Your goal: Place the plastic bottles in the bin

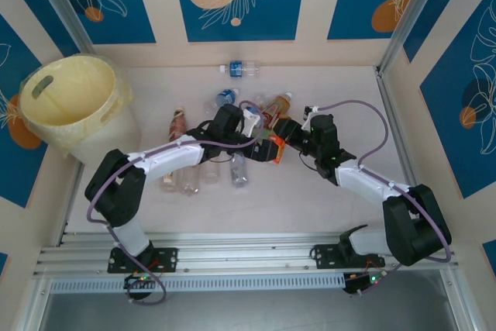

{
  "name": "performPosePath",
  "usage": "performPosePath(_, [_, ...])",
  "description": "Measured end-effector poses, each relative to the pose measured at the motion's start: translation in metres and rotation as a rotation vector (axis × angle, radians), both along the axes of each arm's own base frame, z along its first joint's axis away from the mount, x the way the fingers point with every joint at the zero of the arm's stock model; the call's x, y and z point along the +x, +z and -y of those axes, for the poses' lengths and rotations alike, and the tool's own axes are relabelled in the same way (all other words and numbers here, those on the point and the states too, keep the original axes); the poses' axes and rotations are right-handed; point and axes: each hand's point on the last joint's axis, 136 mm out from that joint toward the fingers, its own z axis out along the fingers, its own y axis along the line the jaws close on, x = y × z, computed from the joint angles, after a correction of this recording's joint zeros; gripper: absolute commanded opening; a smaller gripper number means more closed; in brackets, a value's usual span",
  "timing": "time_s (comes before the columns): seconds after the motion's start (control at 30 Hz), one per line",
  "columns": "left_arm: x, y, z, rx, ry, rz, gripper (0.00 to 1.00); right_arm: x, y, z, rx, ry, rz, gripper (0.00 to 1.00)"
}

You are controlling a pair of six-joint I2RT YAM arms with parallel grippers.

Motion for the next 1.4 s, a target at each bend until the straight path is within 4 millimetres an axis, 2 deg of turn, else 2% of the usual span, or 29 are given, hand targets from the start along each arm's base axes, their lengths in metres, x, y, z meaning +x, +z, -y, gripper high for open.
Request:
performPosePath(0.37, [-0.001, -0.006, 0.006, 0.002, -0.017, -0.004, 0.89, -0.002, 0.011, -0.009, 0.039, 0.031, 0.018, 0.28])
performPosePath(0.6, [-0.004, 0.000, 0.015, -0.042, -0.038, -0.022, 0.65, -0.004, 0.012, -0.014, 0.072, 0.031, -0.001, 0.30])
performPosePath(0.87, [-0.005, 0.005, 0.018, -0.066, -0.041, -0.034, 0.50, -0.005, 0.017, -0.011, 0.075, 0.021, 0.003, 0.45])
performPosePath(1.0, [-0.006, 0.005, 0.018, -0.069, -0.043, -0.033, 0.42, -0.007, 0.017, -0.009, 0.062, 0.020, -0.008, 0.61])
performPosePath(1.07, [-0.005, 0.005, 0.018, -0.067, -0.041, -0.031, 0.38, -0.007, 0.018, -0.009, 0.051, 0.028, -0.013, 0.66])
performPosePath(1.27, [0.000, -0.003, 0.014, -0.033, -0.008, -0.036, 0.19, -0.013, 0.026, -0.004, 0.023, 0.041, -0.013, 0.80])
performPosePath(1.33, [0.002, -0.006, 0.013, -0.020, 0.000, -0.039, 0.10, -0.013, 0.031, -0.002, 0.012, 0.042, -0.005, 0.96])
performPosePath(1.4, [0.006, -0.007, 0.011, -0.002, 0.006, -0.033, 0.00, -0.013, 0.035, 0.001, 0.003, 0.037, 0.000, 1.00])
